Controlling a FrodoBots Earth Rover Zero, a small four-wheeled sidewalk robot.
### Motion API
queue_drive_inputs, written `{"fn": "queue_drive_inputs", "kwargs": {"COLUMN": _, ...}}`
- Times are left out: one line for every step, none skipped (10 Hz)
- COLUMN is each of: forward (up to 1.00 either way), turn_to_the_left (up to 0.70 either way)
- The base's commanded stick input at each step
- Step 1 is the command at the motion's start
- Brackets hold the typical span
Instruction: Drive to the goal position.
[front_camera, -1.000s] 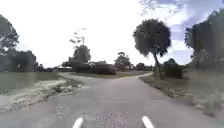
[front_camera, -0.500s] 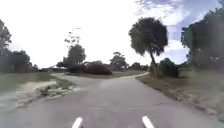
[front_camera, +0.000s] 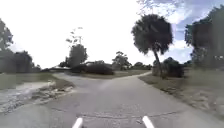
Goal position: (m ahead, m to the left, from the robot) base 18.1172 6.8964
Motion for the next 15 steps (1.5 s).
{"fn": "queue_drive_inputs", "kwargs": {"forward": 0.69, "turn_to_the_left": 0.31}}
{"fn": "queue_drive_inputs", "kwargs": {"forward": 0.69, "turn_to_the_left": 0.03}}
{"fn": "queue_drive_inputs", "kwargs": {"forward": 0.69, "turn_to_the_left": 0.03}}
{"fn": "queue_drive_inputs", "kwargs": {"forward": 0.69, "turn_to_the_left": 0.03}}
{"fn": "queue_drive_inputs", "kwargs": {"forward": 0.69, "turn_to_the_left": 0.03}}
{"fn": "queue_drive_inputs", "kwargs": {"forward": 0.69, "turn_to_the_left": 0.03}}
{"fn": "queue_drive_inputs", "kwargs": {"forward": 0.69, "turn_to_the_left": 0.03}}
{"fn": "queue_drive_inputs", "kwargs": {"forward": 0.69, "turn_to_the_left": 0.03}}
{"fn": "queue_drive_inputs", "kwargs": {"forward": 0.69, "turn_to_the_left": 0.03}}
{"fn": "queue_drive_inputs", "kwargs": {"forward": 0.69, "turn_to_the_left": 0.03}}
{"fn": "queue_drive_inputs", "kwargs": {"forward": 0.69, "turn_to_the_left": 0.03}}
{"fn": "queue_drive_inputs", "kwargs": {"forward": 0.69, "turn_to_the_left": 0.03}}
{"fn": "queue_drive_inputs", "kwargs": {"forward": 0.69, "turn_to_the_left": 0.03}}
{"fn": "queue_drive_inputs", "kwargs": {"forward": 0.69, "turn_to_the_left": 0.03}}
{"fn": "queue_drive_inputs", "kwargs": {"forward": 0.69, "turn_to_the_left": 0.03}}
